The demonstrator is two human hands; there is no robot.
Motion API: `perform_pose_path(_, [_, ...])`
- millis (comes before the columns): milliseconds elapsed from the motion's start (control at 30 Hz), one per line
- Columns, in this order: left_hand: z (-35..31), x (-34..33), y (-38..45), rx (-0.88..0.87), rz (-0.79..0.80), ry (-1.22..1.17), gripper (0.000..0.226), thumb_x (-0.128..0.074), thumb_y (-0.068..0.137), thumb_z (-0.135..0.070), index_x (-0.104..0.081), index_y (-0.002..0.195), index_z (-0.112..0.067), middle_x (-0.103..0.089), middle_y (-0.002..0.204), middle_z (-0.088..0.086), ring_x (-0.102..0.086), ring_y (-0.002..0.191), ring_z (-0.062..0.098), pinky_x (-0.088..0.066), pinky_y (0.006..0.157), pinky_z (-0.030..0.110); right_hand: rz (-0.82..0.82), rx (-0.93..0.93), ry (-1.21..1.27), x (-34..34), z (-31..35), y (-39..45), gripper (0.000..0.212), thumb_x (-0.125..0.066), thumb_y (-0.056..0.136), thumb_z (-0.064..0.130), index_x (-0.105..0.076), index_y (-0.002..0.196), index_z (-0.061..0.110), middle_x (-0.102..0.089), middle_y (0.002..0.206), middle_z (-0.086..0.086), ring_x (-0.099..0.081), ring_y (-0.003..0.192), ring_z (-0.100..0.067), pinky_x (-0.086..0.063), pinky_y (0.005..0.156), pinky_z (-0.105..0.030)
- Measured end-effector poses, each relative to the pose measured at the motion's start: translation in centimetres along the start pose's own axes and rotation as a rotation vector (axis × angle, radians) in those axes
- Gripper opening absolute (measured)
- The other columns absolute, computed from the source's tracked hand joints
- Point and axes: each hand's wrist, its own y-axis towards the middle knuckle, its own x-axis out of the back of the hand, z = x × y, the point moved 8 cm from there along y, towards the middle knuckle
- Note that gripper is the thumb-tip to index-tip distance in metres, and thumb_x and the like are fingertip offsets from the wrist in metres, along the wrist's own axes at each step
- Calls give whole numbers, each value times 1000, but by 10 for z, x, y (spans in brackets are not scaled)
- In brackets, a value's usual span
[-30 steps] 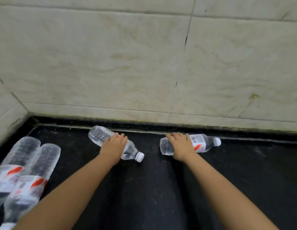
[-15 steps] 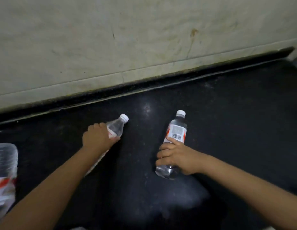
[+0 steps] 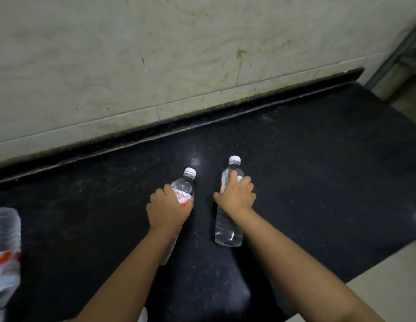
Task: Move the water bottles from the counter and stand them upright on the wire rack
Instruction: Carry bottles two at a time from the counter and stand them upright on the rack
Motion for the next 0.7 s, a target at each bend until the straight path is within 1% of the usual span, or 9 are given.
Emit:
perform_pose_path(100, [2,0,0,-16,21,-22,60,-60,79,-48,-45,119,-6,-52,119,15,-49,112,32,-42,89,39,-48,-114,158,1,-12,4,67,-67,78,28,-27,129,10,-35,131,-20,-39,121,-37,-40,97,-46])
perform_pose_path(167, [5,-1,2,-12,55,-29,63,-62,77,-48,-43,122,-7,-51,121,14,-47,114,31,-41,92,39,-83,-141,268,5,-22,5,70,-69,75,27,-27,129,9,-38,130,-20,-41,120,-38,-41,96,-46])
perform_pose_path(267, [7,-3,5,-17,90,-7,70,-64,77,-50,-40,127,-8,-48,126,13,-45,117,30,-41,95,39,-61,-145,339,5,-31,6,76,-70,74,26,-23,133,13,-37,131,-19,-41,121,-37,-42,95,-45])
perform_pose_path(333, [5,-2,3,-29,94,3,67,-61,79,-50,-39,127,-7,-47,127,15,-44,118,30,-40,96,39,-29,-149,383,4,-37,1,74,-69,75,23,-23,134,17,-37,132,-16,-41,122,-35,-42,96,-43])
perform_pose_path(400, [4,-3,-2,-43,100,23,66,-60,81,-48,-37,128,-7,-46,128,16,-43,119,31,-38,98,39,-8,-146,390,1,-49,-13,72,-67,76,23,-25,134,19,-37,131,-15,-42,121,-34,-42,96,-42])
perform_pose_path(467, [3,-3,-12,-59,94,45,66,-59,82,-46,-36,129,-6,-46,127,17,-43,118,31,-38,98,39,3,-112,343,-2,-64,-38,69,-65,78,24,-25,134,18,-39,129,-15,-44,119,-33,-43,93,-40])
perform_pose_path(567, [-8,-1,-33,-120,67,102,68,-61,82,-43,-35,131,-4,-45,126,19,-43,117,32,-39,96,40,6,-91,331,1,-89,-68,66,-63,79,22,-26,134,16,-40,127,-16,-44,118,-34,-42,92,-38])
perform_pose_path(633, [-29,3,-48,-182,26,125,67,-60,84,-42,-34,131,-2,-45,126,19,-43,116,32,-40,94,41,-19,-112,357,9,-107,-78,68,-64,79,20,-26,135,14,-41,128,-17,-44,119,-36,-42,94,-39])
perform_pose_path(700, [-63,8,-64,-240,-19,87,66,-57,86,-41,-32,132,0,-44,126,19,-43,116,33,-40,94,41,-47,-107,378,22,-123,-81,69,-66,77,19,-27,134,13,-42,127,-18,-46,117,-37,-43,93,-40])
